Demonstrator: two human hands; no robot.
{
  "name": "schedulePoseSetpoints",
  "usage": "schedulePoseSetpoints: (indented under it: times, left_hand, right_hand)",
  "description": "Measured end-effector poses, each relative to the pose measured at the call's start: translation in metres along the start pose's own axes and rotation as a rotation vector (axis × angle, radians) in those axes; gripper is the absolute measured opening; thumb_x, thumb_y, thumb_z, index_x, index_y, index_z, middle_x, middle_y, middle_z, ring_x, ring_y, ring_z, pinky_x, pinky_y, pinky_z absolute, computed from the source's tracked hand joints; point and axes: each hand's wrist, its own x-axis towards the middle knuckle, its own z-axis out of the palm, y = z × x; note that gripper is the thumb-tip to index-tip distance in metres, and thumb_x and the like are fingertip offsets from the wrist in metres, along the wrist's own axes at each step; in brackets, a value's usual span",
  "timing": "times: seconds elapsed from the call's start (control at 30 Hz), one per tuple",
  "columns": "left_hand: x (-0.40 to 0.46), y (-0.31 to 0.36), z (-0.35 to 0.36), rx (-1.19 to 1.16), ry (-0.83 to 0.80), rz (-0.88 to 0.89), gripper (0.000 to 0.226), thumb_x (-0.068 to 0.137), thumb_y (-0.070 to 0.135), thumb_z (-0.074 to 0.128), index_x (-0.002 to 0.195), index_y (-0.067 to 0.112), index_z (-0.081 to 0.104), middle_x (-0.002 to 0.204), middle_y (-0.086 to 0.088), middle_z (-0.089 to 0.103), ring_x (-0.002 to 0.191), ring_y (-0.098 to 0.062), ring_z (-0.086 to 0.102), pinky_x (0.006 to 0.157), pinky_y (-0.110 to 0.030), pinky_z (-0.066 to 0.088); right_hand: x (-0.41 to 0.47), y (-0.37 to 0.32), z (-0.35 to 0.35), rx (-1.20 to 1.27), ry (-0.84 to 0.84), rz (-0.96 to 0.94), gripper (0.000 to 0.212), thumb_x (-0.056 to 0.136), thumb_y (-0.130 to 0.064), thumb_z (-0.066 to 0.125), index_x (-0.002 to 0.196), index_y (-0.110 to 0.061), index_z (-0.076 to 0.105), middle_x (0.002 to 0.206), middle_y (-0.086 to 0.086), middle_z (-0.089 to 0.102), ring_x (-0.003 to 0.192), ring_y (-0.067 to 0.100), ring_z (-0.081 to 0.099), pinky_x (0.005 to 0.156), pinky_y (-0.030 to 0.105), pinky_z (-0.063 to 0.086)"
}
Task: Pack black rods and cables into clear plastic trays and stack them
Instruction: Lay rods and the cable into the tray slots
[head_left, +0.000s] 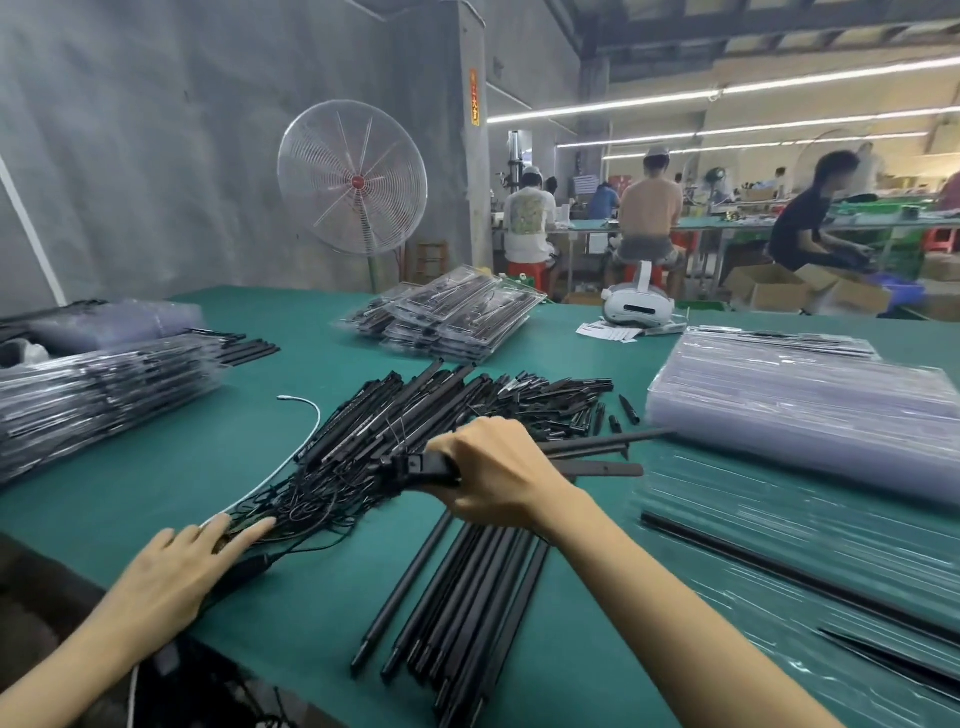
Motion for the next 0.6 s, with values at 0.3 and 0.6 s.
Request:
schedulePoseSetpoints:
  times: [0.3, 0.6]
  left_hand:
    - [-0.016, -0.015, -0.005, -0.445, -0.515, -0.359, 0.092, 0.078, 0.039, 0.067, 0.149, 0.035, 0.009, 0.138, 0.001, 0.028, 0.124, -0.02, 0.038, 0.095, -0.033, 0.037]
    - [0.041, 0.007, -0.065, -0.614, -0.383, -0.12, 0.085, 0.071, 0.053, 0.058, 0.142, 0.037, 0.015, 0.134, 0.017, 0.021, 0.125, -0.003, 0.03, 0.097, -0.026, 0.02]
  right_hand:
    - [-0.001, 0.0, 0.017, 0.031, -0.113, 0.177, 0.025, 0.09, -0.044, 0.059, 0.091, -0.019, 0.065, 0.078, 0.003, 0.064, 0.073, 0.025, 0.058, 0.059, 0.026, 0.036]
    - [-0.005, -0.006, 0.032, 0.208, -0.133, 0.207, 0.019, 0.088, -0.043, 0.063, 0.082, -0.026, 0.057, 0.065, -0.006, 0.059, 0.059, 0.015, 0.054, 0.052, 0.023, 0.035]
